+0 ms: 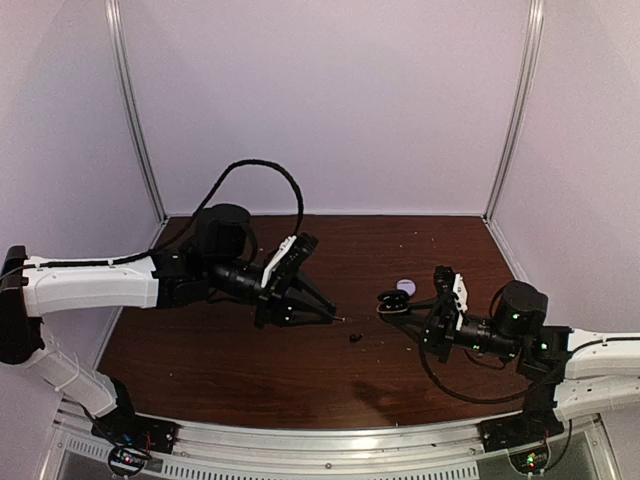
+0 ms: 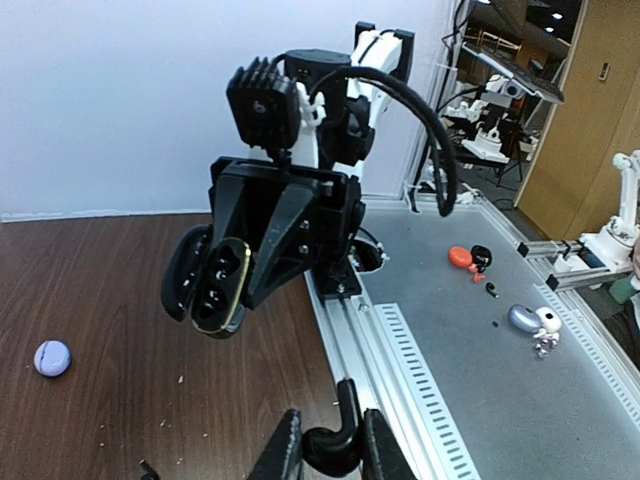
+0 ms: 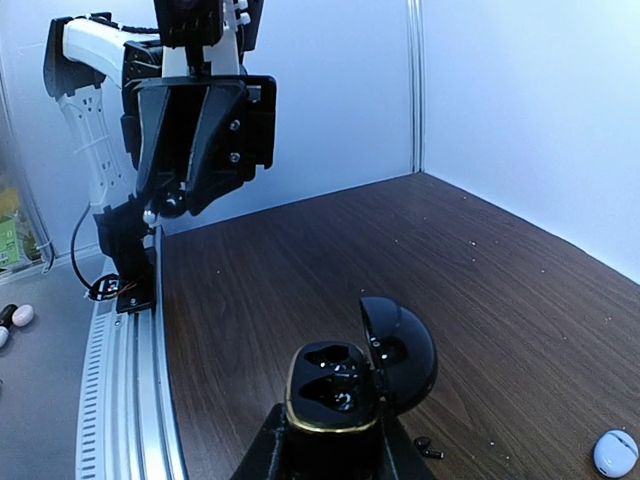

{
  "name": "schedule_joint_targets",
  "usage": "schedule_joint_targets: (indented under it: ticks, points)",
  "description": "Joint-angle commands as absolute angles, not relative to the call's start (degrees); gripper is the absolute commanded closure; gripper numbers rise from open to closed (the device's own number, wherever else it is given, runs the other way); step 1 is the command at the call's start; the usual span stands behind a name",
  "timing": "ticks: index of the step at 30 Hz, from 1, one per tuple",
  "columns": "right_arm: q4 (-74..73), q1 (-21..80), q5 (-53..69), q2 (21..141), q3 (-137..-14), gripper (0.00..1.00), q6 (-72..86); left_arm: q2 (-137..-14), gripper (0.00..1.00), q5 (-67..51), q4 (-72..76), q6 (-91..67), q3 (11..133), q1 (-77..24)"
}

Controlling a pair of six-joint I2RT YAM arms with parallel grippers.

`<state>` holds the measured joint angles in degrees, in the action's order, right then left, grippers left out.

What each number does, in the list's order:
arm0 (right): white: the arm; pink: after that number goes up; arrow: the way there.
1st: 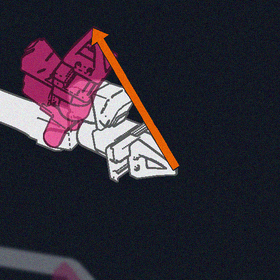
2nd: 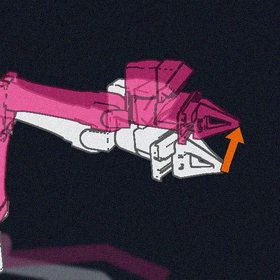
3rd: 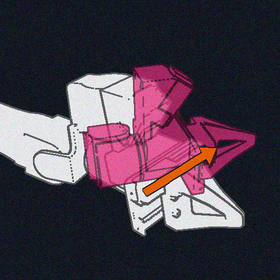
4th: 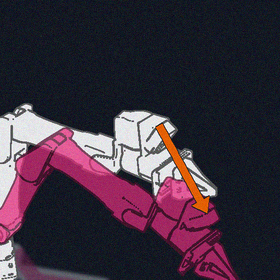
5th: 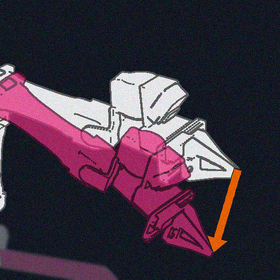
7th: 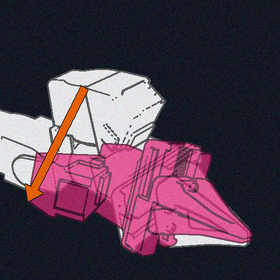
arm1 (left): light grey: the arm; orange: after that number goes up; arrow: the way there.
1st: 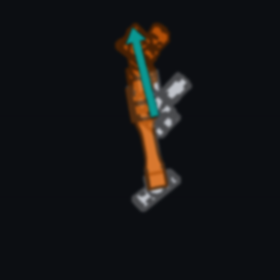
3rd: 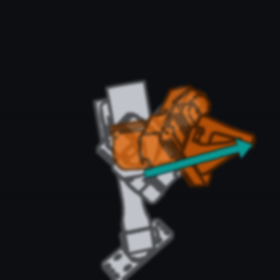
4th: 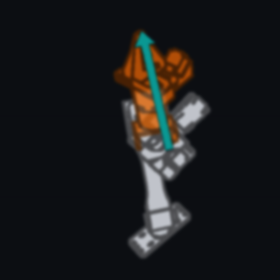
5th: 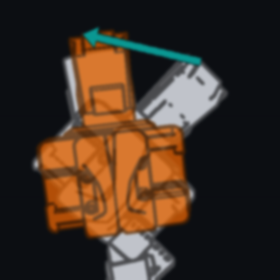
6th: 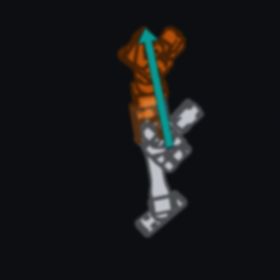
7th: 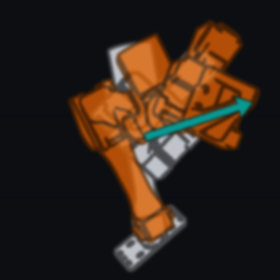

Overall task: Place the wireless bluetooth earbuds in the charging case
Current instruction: Insert the right earbud into the right side groove of the charging case.

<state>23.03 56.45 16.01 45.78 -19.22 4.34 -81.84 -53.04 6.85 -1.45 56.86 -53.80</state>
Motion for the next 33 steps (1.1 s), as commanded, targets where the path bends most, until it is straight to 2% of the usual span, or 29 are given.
schedule_joint_targets:
  ticks: [1, 14, 23, 33]
  points:
    - [30.31, 57.32, 14.69, 49.12, -18.04, 1.0, -1.26, -80.55, 0.91, -45.03, -4.59, 2.35, 62.17, -54.27]
    - [45.59, 59.51, 14.56, 60.83, -16.68, 1.0, -17.91, -82.03, 0.92, -35.53, -15.66, 2.47, 67.24, -57.21]
    - [53.54, 61.88, 10.23, 64.08, -14.19, 1.0, -23.53, -84.5, 0.93, -31.7, -16.24, -2.45, 69.59, -58.4]
    - [55.11, 63.62, 6.94, 64.95, -13.8, 1.0, -26.2, -88.0, 0.93, -29.79, -17.57, -4.83, 73.12, -59.72]
